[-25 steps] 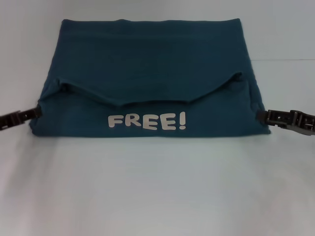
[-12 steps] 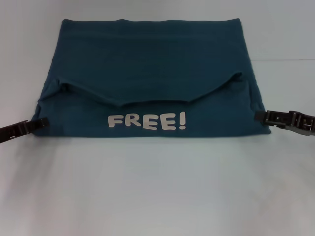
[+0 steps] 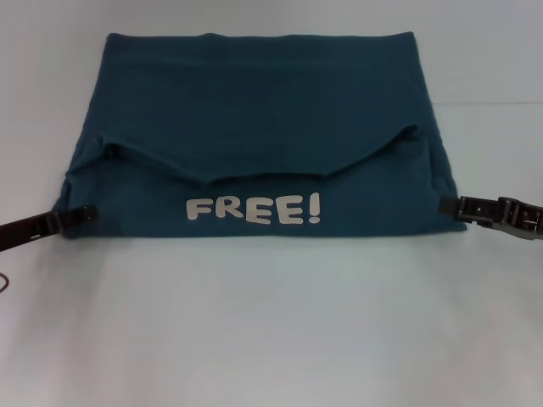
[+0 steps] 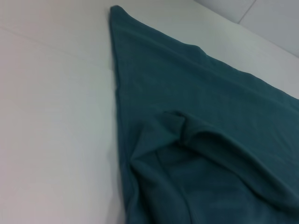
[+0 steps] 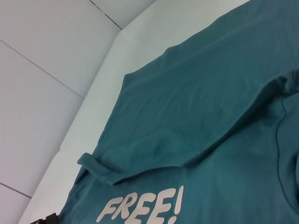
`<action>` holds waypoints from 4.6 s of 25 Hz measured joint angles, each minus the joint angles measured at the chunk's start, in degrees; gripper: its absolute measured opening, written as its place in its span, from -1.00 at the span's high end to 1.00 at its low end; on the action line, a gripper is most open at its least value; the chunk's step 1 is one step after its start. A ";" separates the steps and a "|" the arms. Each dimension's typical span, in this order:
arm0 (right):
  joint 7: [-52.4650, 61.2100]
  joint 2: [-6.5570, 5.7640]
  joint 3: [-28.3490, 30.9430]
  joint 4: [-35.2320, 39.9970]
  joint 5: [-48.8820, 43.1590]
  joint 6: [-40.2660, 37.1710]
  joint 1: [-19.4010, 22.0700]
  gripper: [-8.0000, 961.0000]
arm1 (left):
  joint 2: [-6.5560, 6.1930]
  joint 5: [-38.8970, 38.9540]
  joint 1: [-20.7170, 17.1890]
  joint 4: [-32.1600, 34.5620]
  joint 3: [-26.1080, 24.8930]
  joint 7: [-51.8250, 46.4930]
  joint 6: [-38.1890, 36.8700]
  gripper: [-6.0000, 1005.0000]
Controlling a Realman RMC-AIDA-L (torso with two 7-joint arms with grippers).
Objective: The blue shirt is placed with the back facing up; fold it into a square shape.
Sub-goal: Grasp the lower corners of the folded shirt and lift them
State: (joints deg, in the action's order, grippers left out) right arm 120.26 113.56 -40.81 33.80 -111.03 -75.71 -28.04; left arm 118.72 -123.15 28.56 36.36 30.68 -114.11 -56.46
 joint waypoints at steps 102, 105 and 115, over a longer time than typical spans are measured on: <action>20.36 0.08 -7.70 -0.51 -28.29 18.82 -14.93 -0.05 | -3.44 -4.92 4.47 3.53 -2.90 -17.82 -8.81 0.99; 20.36 0.66 -8.71 -0.54 -28.34 20.39 -14.94 -0.02 | -3.42 -4.91 4.47 3.53 -2.91 -17.82 -8.81 0.99; 20.36 1.23 -10.54 -2.88 -28.18 22.39 -16.08 0.11 | -3.32 -4.82 4.57 3.54 -2.90 -17.82 -8.79 0.99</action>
State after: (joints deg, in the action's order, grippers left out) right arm 140.62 114.78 -51.35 30.92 -139.20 -53.32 -44.12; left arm 115.40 -127.96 33.13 39.90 27.77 -131.93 -65.25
